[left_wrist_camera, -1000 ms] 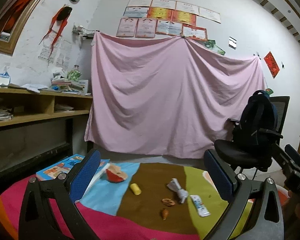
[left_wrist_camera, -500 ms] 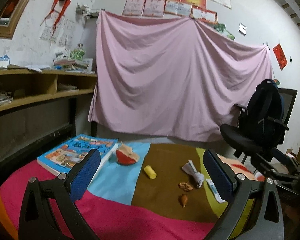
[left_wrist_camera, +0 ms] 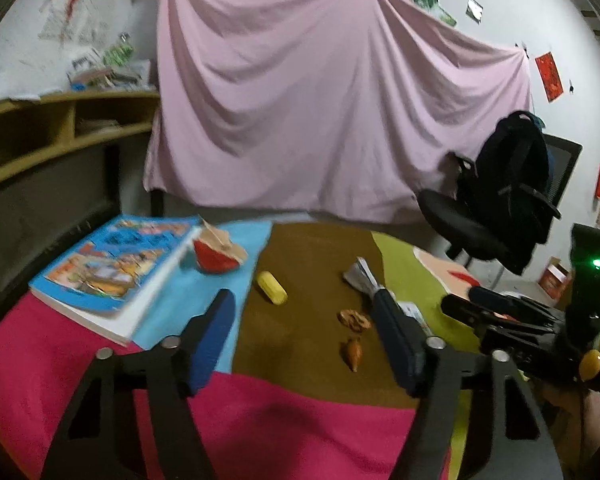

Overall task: Collect trash
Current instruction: 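Grasp a brown peel piece with the left tool while the right tool grasps another white packet, then carry the brown peel and white packet over the red bucket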

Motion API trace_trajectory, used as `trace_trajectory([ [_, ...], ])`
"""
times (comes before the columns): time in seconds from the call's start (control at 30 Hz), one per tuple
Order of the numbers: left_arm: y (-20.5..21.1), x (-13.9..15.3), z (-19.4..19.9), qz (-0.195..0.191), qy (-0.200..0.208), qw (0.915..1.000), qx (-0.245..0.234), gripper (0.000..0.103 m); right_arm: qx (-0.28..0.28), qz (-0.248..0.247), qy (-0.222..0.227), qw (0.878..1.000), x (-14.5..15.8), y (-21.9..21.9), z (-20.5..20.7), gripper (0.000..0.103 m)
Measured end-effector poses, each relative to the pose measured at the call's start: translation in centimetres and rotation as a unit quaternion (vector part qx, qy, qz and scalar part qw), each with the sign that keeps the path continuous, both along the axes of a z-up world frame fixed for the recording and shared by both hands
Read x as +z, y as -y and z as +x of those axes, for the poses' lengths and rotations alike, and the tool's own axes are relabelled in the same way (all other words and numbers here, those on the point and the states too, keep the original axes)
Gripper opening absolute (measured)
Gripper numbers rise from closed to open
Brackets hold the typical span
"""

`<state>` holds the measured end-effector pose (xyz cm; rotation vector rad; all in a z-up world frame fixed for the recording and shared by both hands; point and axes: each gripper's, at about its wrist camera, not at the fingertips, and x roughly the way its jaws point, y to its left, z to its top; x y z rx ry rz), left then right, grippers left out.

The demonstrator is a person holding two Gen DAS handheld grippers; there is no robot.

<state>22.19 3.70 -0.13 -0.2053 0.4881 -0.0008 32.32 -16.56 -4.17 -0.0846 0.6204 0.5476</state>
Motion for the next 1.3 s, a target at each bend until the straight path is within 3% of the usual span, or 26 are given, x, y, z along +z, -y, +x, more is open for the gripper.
trace_trajectory([
  [0.1,0.4,-0.6,0.9,-0.011,-0.032,0.999,-0.03,0.045,0.014,-0.011,-0.021,1.0,-0.5,-0.6,0.4,0.075],
  [0.43,2.5,-1.7,3.2,0.011,-0.102,0.9909,-0.086,0.036,0.023,-0.017,-0.06,0.998,-1.5,-0.9,1.1,0.073],
  [0.5,2.7,-2.3,3.9,0.012,-0.125,0.9878,-0.093,0.026,0.024,-0.017,-0.063,0.998,-1.5,-1.0,1.2,0.073],
  [0.6,2.8,-3.0,4.6,0.008,-0.147,0.9845,-0.095,0.022,0.03,-0.02,-0.067,0.997,-1.6,-1.2,1.3,0.073],
  [0.8,2.8,-2.9,4.7,0.006,-0.147,0.9839,-0.101,0.01,0.044,-0.036,-0.079,0.995,-2.0,-2.0,1.4,0.073],
  [0.93,2.9,-3.0,5.0,0.005,-0.148,0.9839,-0.1,0.009,0.049,-0.061,-0.082,0.994,-2.4,-2.9,1.3,0.072],
  [1.1,3.1,-2.9,4.8,0.007,-0.142,0.985,-0.098,0.009,0.042,-0.097,-0.085,0.991,-3.0,-3.6,1.4,0.055],
  [1.3,3.9,-2.2,3.7,0.028,-0.113,0.9886,-0.096,0.009,0.038,-0.087,-0.073,0.993,-2.6,-3.0,0.9,0.049],
])
